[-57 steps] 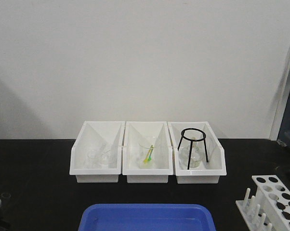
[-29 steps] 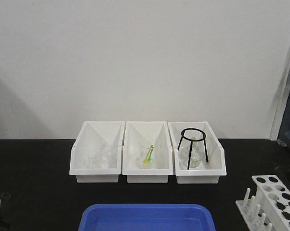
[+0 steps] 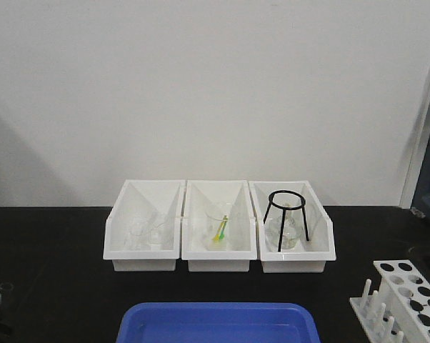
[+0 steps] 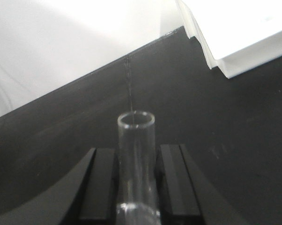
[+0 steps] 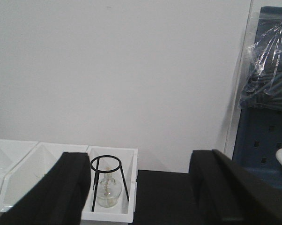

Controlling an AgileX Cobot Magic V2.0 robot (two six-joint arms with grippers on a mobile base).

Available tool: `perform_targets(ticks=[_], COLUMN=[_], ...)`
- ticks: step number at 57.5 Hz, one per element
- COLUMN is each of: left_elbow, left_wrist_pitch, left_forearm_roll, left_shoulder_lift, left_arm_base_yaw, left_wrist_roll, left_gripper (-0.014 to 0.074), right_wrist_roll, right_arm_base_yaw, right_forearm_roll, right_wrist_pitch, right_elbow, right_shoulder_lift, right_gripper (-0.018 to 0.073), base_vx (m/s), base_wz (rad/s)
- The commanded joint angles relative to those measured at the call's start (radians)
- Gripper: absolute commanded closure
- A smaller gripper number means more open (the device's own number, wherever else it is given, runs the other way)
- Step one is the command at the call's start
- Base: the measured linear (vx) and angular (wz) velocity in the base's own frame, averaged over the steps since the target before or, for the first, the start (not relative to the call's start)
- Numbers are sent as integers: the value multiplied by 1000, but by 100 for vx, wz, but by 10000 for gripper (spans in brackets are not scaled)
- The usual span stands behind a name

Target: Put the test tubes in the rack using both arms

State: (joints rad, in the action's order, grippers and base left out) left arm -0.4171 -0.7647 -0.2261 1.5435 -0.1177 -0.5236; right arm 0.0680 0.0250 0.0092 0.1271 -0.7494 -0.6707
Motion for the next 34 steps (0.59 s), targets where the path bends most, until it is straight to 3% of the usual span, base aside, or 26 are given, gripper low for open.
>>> perform_targets(ticks=[1, 21, 34], left_elbow=[-38, -37, -37], left_wrist_pitch=[-80, -215, -162], left_forearm_roll=[-3, -32, -32], left_shoulder_lift=[-8, 1, 1], left_arm_base_yaw=[2, 2, 2], left_wrist_roll=[11, 11, 10], left_gripper=[278, 273, 202], right_wrist_roll=[8, 7, 5], right_arm_base_yaw=[-6, -6, -6], right_forearm_roll=[-9, -9, -2], right_wrist_pitch=[-82, -82, -82], right_elbow=[-35, -35, -35], right_shoulder_lift=[-2, -2, -2], right_gripper=[64, 64, 64], base_vx=[0, 0, 0], base_wz=[0, 0, 0])
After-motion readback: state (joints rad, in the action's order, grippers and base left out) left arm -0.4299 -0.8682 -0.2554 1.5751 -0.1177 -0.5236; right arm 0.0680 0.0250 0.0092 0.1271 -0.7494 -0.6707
